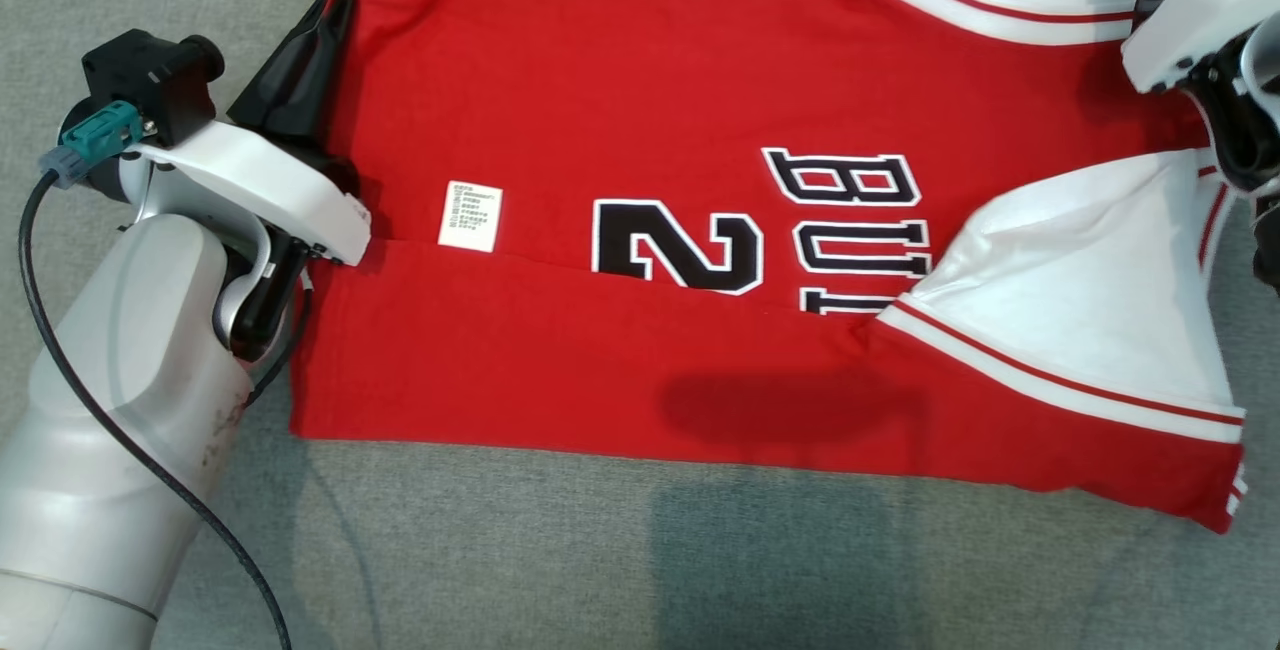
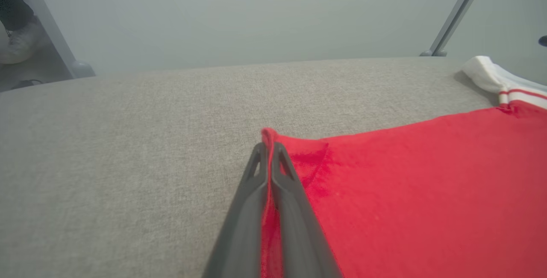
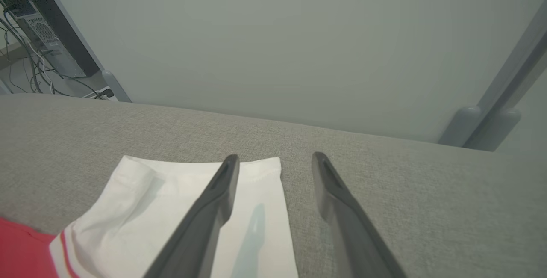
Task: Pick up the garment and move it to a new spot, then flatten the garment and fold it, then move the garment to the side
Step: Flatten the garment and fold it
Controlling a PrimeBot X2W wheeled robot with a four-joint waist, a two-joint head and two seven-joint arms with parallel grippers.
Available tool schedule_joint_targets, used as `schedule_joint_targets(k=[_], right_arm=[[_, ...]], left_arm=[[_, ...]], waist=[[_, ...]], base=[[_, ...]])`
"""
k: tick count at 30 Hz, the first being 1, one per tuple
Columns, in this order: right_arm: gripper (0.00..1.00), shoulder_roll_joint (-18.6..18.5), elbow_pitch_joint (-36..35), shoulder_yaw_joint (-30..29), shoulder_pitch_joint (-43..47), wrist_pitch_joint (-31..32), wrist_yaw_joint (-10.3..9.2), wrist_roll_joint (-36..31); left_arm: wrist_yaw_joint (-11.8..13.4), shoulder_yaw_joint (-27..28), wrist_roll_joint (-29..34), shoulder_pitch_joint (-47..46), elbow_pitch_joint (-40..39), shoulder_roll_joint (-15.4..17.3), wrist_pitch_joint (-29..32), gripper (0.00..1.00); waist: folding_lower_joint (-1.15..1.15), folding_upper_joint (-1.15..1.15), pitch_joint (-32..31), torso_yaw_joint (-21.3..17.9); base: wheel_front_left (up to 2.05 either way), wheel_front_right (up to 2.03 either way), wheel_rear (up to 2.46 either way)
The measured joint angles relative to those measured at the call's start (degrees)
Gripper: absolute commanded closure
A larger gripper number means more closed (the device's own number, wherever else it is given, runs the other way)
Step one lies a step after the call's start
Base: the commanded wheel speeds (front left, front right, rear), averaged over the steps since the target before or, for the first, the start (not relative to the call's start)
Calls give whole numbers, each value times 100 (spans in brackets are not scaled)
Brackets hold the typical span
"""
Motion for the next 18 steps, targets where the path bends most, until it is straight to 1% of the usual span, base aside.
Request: schedule_joint_targets(k=[1,4,5,6,7,8,9,12,18], right_arm=[[17,-10,55,46,-83,92,-1,100],[15,-163,189,296,-324,321,0,249],[12,-220,197,376,-383,335,0,281],[12,-287,199,453,-439,360,0,322],[7,-337,219,510,-490,392,0,376],[7,-383,230,594,-534,441,0,396],[4,-435,237,677,-572,442,0,414],[2,-476,347,861,-738,591,0,605],[9,-485,602,1167,-1071,900,0,833]], left_arm=[[0,1,7,0,-45,-22,0,100],[0,10,15,1,-160,-131,-1,100],[0,10,16,1,-183,-164,-1,100],[0,10,30,1,-198,-188,-3,100],[0,10,51,4,-205,-199,-7,100],[0,10,66,7,-211,-202,-7,100],[0,10,67,8,-222,-211,-7,100],[0,11,78,8,-270,-247,-8,100],[0,-68,123,-5,-355,-350,-8,100]], waist=[[0,0,23,46],[0,0,80,162],[0,0,88,188],[0,0,89,209],[0,0,82,224],[0,0,71,236],[0,0,63,248],[0,0,75,279],[0,0,212,405]], base=[[0,0,0],[0,0,0],[0,0,0],[0,0,0],[0,0,0],[0,0,0],[0,0,0],[0,0,0],[0,0,0]])
